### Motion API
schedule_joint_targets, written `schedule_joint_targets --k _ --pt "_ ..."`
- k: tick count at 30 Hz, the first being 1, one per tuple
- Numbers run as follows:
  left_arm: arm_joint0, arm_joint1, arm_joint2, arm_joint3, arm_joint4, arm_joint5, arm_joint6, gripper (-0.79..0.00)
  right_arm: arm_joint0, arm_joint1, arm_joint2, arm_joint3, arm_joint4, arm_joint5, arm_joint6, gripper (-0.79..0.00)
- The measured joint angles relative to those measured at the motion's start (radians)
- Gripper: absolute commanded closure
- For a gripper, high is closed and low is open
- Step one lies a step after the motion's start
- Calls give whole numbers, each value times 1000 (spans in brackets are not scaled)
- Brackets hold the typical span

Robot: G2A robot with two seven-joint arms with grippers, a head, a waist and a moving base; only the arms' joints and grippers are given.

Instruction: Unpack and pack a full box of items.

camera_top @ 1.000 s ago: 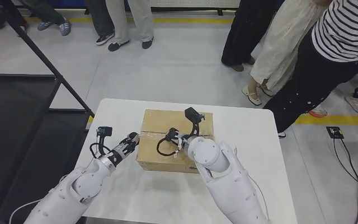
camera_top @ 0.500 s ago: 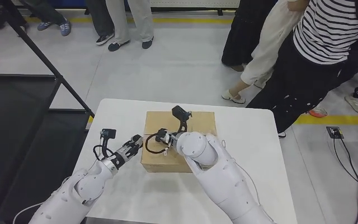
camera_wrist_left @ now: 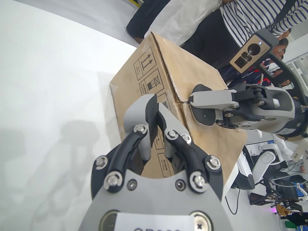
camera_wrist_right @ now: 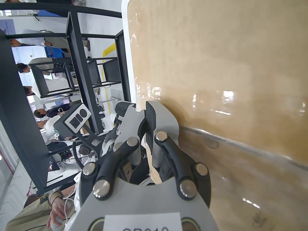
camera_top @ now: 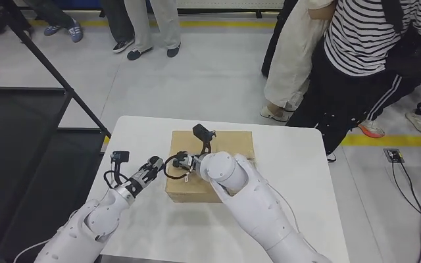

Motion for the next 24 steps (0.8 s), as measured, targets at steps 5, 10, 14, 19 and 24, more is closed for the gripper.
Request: schedule_joint_targets --k 5,10,14,19,24 --pt "14 -7 -23 1 4 1 0 0 17 -7 -10 37 19 -17 15 0" --pt "24 -14 -40 -2 12 2 -4 0 26 -8 -10 54 21 -19 25 0" --pt "32 -20 -56 -4 19 0 -8 0 6 5 13 20 2 -17 40 0" --pt "39 -26 -76 -10 27 -2 -16 0 -53 32 57 -77 -46 4 67 0" --pt "43 -33 -93 -17 39 -2 -27 0 -119 59 109 -176 -98 44 90 0"
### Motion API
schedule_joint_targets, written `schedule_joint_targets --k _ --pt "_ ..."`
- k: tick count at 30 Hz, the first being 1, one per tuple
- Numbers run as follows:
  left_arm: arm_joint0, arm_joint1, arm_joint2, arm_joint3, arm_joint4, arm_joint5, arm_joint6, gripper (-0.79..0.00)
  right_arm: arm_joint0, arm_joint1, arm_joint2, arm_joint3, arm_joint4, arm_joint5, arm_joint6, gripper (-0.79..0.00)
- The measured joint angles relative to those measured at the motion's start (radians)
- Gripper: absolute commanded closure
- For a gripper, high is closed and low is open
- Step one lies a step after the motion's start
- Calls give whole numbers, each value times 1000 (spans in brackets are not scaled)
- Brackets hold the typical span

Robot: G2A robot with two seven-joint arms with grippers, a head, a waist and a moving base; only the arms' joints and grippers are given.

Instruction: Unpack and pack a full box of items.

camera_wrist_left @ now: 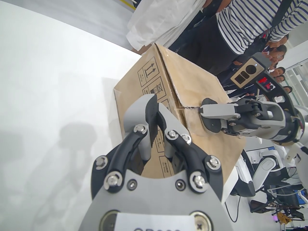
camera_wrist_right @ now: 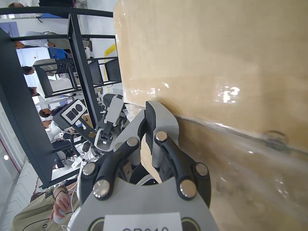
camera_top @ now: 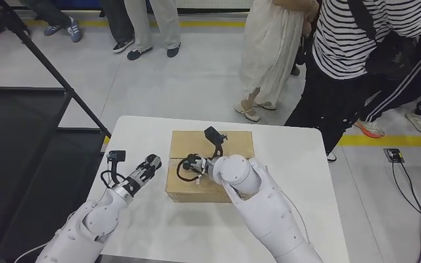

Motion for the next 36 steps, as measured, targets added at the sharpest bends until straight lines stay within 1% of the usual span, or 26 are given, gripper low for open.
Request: schedule_joint_targets --k 14,22,36 --pt "23 -16 -55 -16 26 0 -7 0 -116 49 126 -165 -43 46 14 0" --pt "35 -24 -85 -27 37 0 -14 0 -157 70 189 -224 -54 74 7 0" --pt "55 -38 -133 -48 58 3 -25 0 -259 110 354 -327 9 53 -19 0"
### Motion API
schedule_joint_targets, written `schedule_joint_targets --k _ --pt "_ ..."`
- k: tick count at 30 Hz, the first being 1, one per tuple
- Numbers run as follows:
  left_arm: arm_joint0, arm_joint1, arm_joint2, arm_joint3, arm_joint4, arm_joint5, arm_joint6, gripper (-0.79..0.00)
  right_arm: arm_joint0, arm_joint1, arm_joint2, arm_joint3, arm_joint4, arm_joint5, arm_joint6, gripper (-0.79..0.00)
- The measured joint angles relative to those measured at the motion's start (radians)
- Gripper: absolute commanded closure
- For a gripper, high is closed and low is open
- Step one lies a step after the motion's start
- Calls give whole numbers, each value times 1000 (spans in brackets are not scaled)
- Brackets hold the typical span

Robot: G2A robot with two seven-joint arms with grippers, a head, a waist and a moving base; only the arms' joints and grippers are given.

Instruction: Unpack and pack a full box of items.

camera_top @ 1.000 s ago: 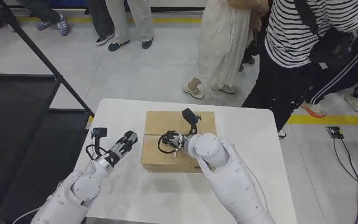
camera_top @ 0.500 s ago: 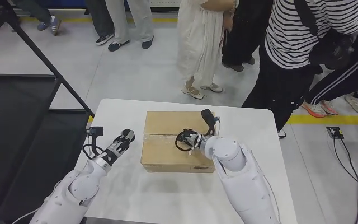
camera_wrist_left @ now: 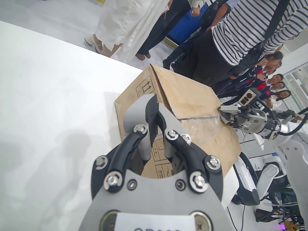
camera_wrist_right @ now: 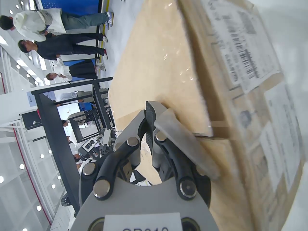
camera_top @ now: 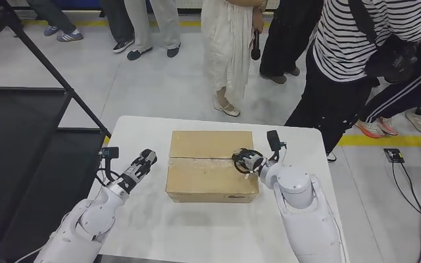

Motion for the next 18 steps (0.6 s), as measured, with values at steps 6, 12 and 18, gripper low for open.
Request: schedule_joint_targets --k 6,12,18 --pt "6 -8 -11 -7 10 5 -6 0 -46 16 70 -22 42 -22 -10 0" --pt "10 -14 -27 -21 22 13 -11 0 -76 29 111 -33 84 -55 -18 0" --pt "16 -21 -39 -30 33 20 -14 0 -108 37 132 -71 130 -98 -50 0"
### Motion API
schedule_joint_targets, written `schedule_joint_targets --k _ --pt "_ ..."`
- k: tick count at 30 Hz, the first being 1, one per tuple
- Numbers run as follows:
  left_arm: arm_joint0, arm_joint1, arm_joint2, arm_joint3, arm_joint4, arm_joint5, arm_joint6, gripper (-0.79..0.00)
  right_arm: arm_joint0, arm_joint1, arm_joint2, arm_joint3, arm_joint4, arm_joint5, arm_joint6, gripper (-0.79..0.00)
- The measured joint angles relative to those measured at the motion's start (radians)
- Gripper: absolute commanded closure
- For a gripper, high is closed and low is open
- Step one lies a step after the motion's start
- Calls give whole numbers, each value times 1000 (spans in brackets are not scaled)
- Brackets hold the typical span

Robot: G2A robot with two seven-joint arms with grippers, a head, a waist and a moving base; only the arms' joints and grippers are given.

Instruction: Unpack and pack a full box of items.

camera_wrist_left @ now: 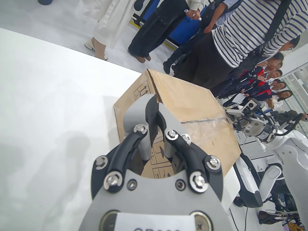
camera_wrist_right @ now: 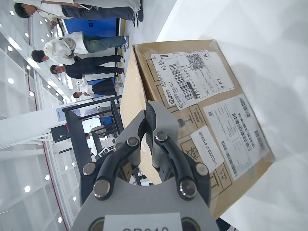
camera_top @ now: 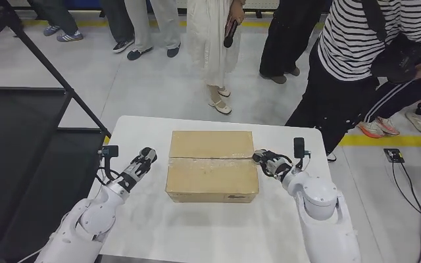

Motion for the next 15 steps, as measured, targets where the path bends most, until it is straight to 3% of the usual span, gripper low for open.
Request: schedule_joint_targets --k 15 --pt "16 -19 -22 -10 19 11 3 0 4 20 -2 50 46 -8 -30 0"
